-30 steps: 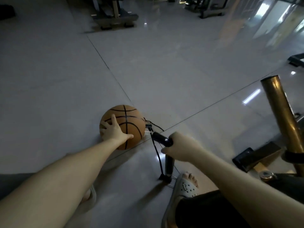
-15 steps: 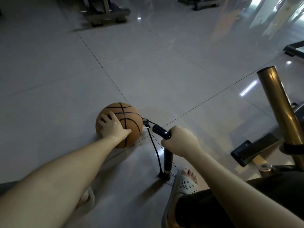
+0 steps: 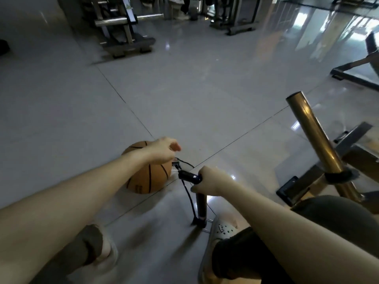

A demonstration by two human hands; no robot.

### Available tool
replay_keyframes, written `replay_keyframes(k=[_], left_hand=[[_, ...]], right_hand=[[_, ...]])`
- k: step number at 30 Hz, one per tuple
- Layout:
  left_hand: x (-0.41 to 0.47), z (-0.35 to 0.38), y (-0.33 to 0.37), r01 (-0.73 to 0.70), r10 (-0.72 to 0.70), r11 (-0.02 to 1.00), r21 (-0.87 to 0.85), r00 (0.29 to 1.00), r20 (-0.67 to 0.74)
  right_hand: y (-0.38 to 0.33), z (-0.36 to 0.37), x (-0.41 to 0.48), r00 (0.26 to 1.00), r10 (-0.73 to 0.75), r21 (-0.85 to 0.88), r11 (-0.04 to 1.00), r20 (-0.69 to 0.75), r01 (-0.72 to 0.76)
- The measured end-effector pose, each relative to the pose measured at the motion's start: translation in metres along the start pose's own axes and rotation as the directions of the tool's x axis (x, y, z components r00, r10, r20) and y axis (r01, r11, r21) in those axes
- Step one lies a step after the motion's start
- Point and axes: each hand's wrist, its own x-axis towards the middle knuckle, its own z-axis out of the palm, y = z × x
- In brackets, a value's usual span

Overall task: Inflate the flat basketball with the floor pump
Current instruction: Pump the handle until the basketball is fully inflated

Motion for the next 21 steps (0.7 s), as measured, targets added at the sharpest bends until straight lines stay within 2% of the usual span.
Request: replay_keyframes(k=[2, 5, 7, 10, 14, 17, 19, 21], left_hand=[[-0.022, -0.014, 0.043, -0.123, 0.126, 0.992, -0.027, 0.968, 0.219], [-0.047, -0.029, 0.094, -0.231, 0.184, 0.967, 0.110, 0.926, 0.328], [-0.050, -0.027, 0.113, -0.255, 0.158, 0.922, 0.293, 0.936, 0.315], [-0.037, 0.009, 0.109, -0.259, 0.108, 0.855, 0.449, 0.937, 0.333], [-0.013, 0.053, 0.081, -0.256, 0.153, 0.841, 0.477, 0.958, 0.243], [-0.002, 0.081, 0.057, -0.282, 0.170, 0.814, 0.507, 0.952, 0.255], [0.001, 0.102, 0.041, -0.252, 0.133, 0.790, 0.559, 0.960, 0.245], [0.001, 0.117, 0.033, -0.192, 0.096, 0.813, 0.550, 0.976, 0.198]], right_hand=[[-0.002, -0.043, -0.006, 1.000, 0.005, 0.063, 0.998, -0.012, -0.004], [-0.005, -0.100, -0.024, 0.999, -0.034, 0.179, 0.983, 0.035, 0.027], [-0.007, -0.109, -0.030, 0.991, -0.085, 0.193, 0.979, 0.102, 0.064], [-0.004, -0.078, -0.024, 0.974, -0.121, 0.058, 0.992, 0.190, 0.112], [0.015, -0.037, -0.005, 0.986, -0.065, 0.013, 0.998, 0.155, 0.064], [0.019, -0.007, 0.008, 0.984, -0.025, -0.071, 0.997, 0.179, 0.038], [0.018, 0.014, 0.018, 0.975, -0.038, -0.137, 0.988, 0.220, 0.069], [0.021, 0.025, 0.023, 0.968, -0.047, -0.169, 0.981, 0.246, 0.090]])
